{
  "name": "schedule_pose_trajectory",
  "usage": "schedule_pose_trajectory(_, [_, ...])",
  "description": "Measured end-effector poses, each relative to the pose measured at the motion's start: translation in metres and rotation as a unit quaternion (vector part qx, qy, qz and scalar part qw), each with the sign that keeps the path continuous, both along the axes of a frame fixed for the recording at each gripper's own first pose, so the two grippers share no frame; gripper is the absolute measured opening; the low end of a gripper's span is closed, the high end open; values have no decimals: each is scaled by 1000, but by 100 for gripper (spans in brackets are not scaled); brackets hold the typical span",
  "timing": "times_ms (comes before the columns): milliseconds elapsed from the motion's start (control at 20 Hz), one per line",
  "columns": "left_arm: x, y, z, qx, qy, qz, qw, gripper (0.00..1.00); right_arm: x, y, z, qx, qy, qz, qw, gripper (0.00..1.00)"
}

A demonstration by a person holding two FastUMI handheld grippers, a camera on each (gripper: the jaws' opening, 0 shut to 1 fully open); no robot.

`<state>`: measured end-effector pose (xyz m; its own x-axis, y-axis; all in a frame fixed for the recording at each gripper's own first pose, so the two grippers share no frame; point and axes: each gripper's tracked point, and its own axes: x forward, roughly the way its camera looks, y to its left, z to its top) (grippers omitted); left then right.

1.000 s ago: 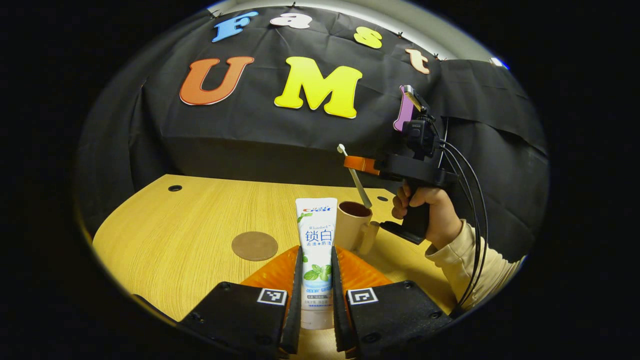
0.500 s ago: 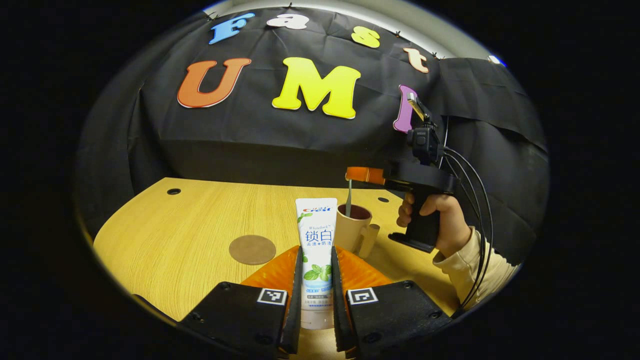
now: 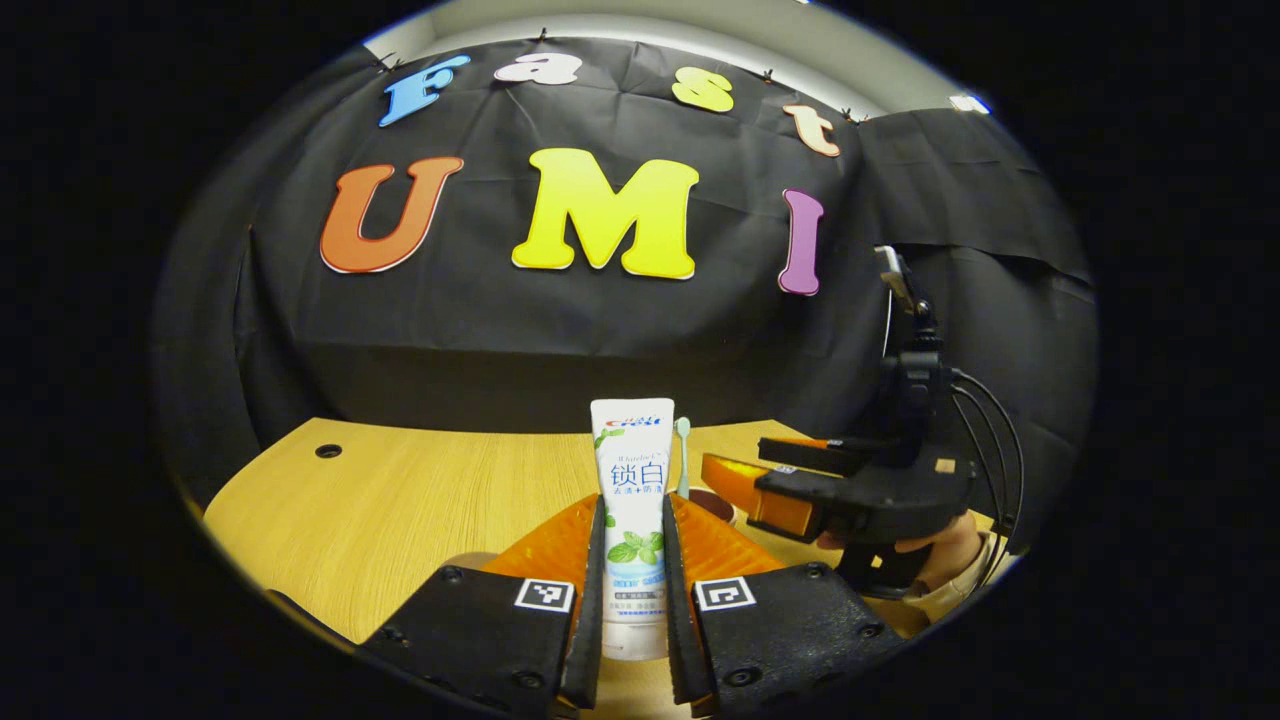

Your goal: Put the toothbrush and toothpaste on the desktop into the cup, then pick up the cup and place it on the coaster on the desktop.

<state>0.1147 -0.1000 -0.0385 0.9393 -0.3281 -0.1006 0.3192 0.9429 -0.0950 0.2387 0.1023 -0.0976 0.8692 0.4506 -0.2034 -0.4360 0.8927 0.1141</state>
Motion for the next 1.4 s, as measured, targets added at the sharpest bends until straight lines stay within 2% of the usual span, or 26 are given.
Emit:
schedule_pose_trajectory(50, [6, -7, 5, 1, -5, -2, 1000, 30, 0, -6, 4, 17, -6, -2, 1000, 94])
schedule_pose_trajectory(100, [13, -15, 11, 4, -12, -3, 1000, 30, 2, -12, 8, 29, -13, -5, 999, 97])
schedule_pose_trajectory(250, [33, -34, 24, 24, -31, -4, 999, 30, 4, -35, 16, 52, -14, -29, 998, 97])
schedule_pose_trajectory(400, [49, -54, 31, 14, -42, -8, 999, 30, 14, -66, 24, 45, -32, -77, 995, 97])
schedule_pose_trajectory(550, [64, -66, 40, 11, -53, -4, 999, 30, 14, -78, 28, 46, -39, -98, 993, 97])
schedule_pose_trajectory(600, [70, -65, 44, 13, -60, 2, 998, 29, 13, -79, 31, 50, -41, -97, 993, 100])
schedule_pose_trajectory(650, [76, -66, 47, 14, -65, 7, 998, 30, 12, -79, 33, 53, -43, -96, 993, 97])
schedule_pose_trajectory(750, [84, -71, 43, 11, -67, 6, 998, 30, 14, -83, 33, 57, -43, -101, 992, 97])
schedule_pose_trajectory(1000, [101, -72, 8, 1, -21, 11, 1000, 31, 16, -85, 28, 78, -22, -103, 991, 97])
schedule_pose_trajectory(1400, [106, -72, -2, 8, -8, 20, 1000, 34, 14, -77, 26, 65, -22, -95, 993, 97])
